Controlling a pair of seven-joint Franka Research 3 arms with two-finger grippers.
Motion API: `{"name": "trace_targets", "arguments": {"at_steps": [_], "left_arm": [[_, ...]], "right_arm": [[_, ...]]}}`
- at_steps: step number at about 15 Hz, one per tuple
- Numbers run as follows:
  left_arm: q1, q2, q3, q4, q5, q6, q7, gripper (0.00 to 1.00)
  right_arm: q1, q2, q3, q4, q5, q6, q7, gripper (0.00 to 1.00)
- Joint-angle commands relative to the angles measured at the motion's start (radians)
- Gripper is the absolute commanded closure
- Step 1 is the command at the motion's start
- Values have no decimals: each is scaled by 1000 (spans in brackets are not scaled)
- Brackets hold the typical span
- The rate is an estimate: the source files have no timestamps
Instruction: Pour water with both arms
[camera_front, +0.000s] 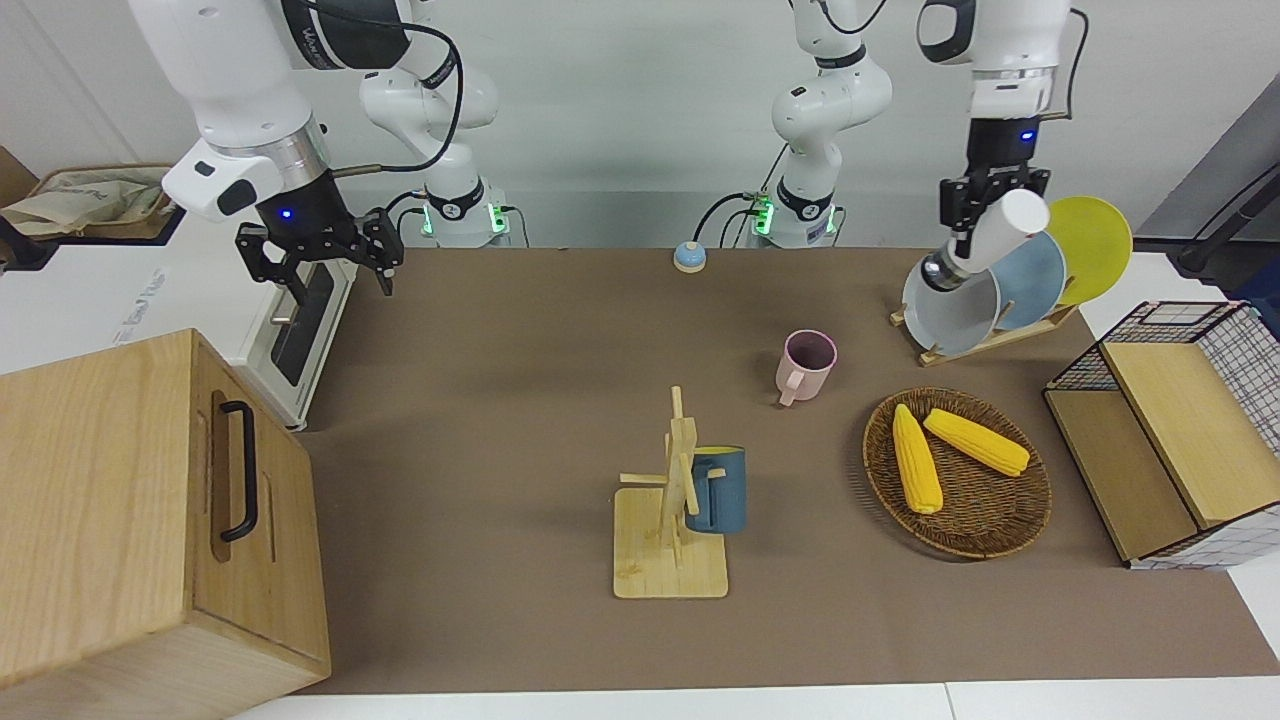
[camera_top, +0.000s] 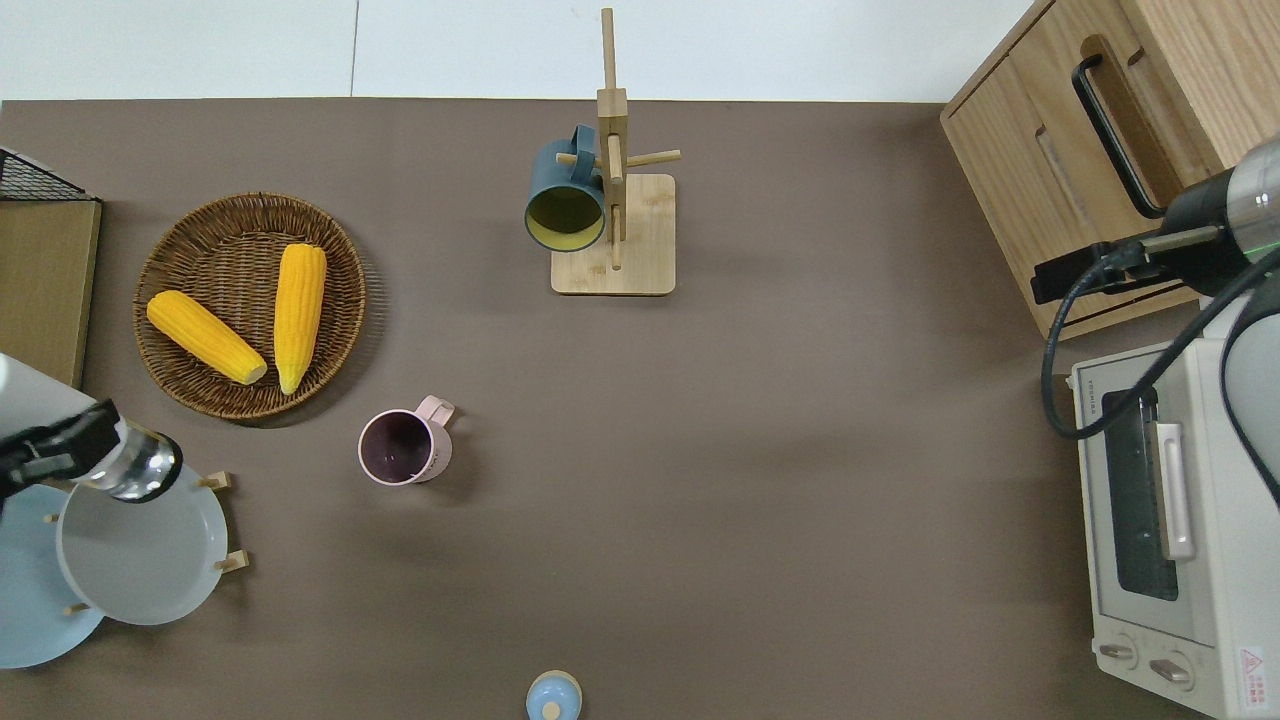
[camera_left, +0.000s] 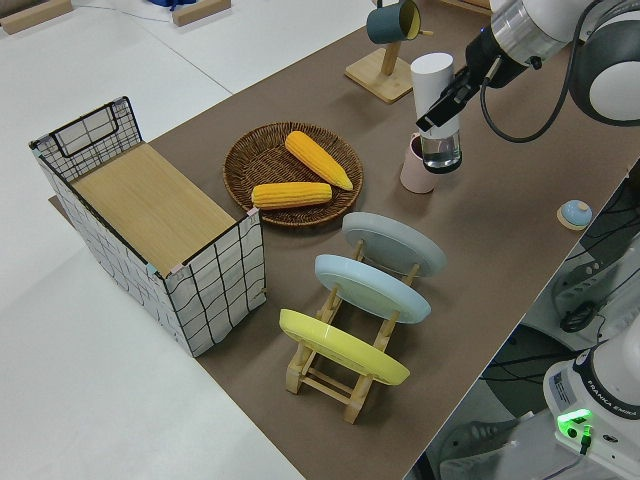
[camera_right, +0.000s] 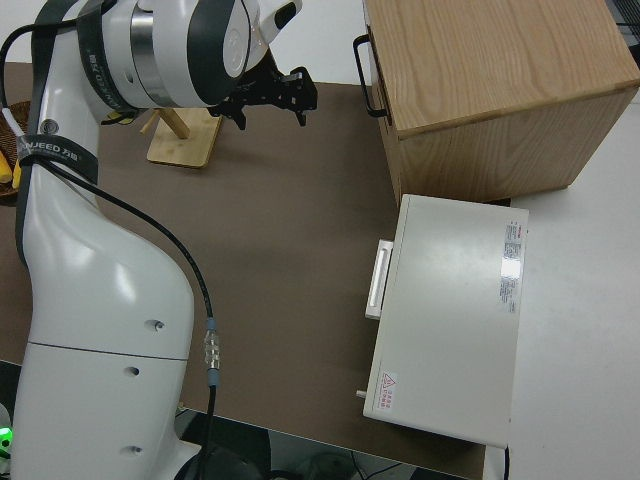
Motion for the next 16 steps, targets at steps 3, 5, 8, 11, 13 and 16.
{"name": "trace_targets", "arguments": {"at_steps": [3,5,8,11,13,16], "left_arm": [[142,200,2,306,7,-19,95,1000],[165,272,2,385,13,-17,117,1000],[218,370,16,481,7,-14,225,1000],[223,486,48,612,7,-14,292,1000],[223,558,68,670,7,0,327,1000],[225,626,102,700,-70,77,410,1000]], "right_arm": [[-7,-15,4,-9,-3,-6,-22,11],[-7,-15,4,-9,-3,-6,-22,11],[-7,-15,4,-11,-3,-6,-22,11],[-7,-15,4,-11,-3,-6,-22,11],[-7,-15,4,-11,-3,-6,-22,11],[-7,-15,4,-11,-3,-6,-22,11]]}}
